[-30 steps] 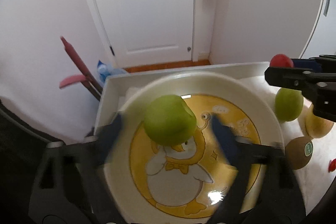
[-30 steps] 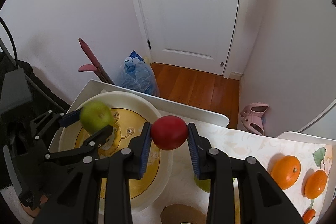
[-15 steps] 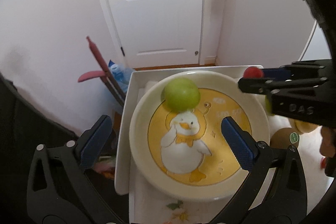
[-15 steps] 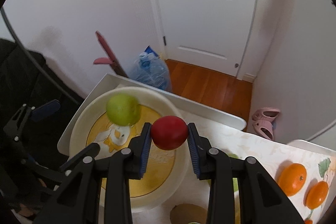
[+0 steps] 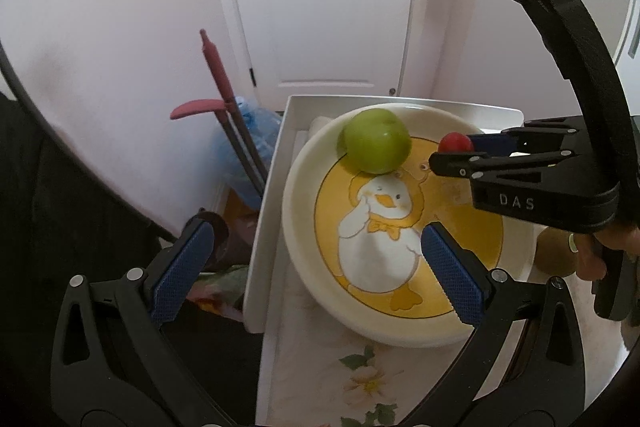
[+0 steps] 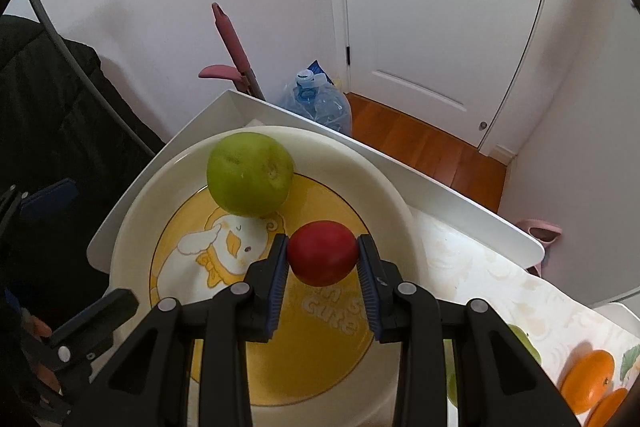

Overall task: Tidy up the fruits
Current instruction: 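Lower the red tomato into the duck bowl and open the right gripper, then grasp another red tomato with the left gripper while the right gripper grasps a tangerine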

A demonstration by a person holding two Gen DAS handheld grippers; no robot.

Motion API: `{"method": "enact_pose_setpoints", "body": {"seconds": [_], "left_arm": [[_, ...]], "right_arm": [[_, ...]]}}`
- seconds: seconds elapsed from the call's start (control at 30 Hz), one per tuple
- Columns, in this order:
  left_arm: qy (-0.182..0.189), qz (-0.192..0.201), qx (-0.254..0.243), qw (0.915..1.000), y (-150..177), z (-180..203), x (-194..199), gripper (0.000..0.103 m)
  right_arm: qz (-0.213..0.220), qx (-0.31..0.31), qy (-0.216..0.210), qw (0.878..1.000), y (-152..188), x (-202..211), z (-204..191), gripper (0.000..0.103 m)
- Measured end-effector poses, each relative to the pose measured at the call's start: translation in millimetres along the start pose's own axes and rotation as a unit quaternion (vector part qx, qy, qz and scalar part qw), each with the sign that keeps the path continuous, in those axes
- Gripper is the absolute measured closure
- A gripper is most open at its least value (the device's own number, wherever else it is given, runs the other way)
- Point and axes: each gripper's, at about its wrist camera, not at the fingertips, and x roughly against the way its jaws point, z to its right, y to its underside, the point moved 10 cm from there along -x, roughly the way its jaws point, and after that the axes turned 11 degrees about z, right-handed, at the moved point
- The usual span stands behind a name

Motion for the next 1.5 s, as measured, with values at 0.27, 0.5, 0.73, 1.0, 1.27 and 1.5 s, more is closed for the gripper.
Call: {"method": "enact_pose_setpoints", "body": {"seconds": [0.27, 0.5, 0.73, 1.0, 1.27, 1.5], "left_arm": [[-0.007, -0.002, 0.018, 0.9998, -1.8, -7.7, 1.9, 0.0], [-0.005, -0.007, 0.025, 0.9996, -2.3, -13.4, 9.7, 0.0], [-0.009, 0.009, 0.016, 0.9998, -17.9, -16.6, 27.4, 0.0], [-0.013, 0.015, 0.014, 0.9997, -38.7, -15.6, 44.1, 0.0], [0.018, 0.031, 0.005, 0.9993, -53.4, 18.6, 73.0, 0.0], [0.035, 0.041, 0.011, 0.9985, -51.0, 65.7, 102.2, 0.0]], "right_arm": [[0.009, 0.005, -0.011, 1.0, -6.4, 6.4, -4.3, 0.012], [0.009, -0.004, -0.026, 1.0, -5.6, 16.1, -10.0, 0.0], [0.02, -0.016, -0.022, 0.999, -9.7, 39.1, -13.8, 0.0], [0.025, -0.028, 0.016, 0.999, -16.2, 82.2, -6.2, 0.0], [0.035, -0.026, 0.05, 0.998, -10.5, 129.3, 10.9, 0.0], [0.064, -0.049, 0.072, 0.994, 4.3, 181.1, 40.4, 0.0]]}}
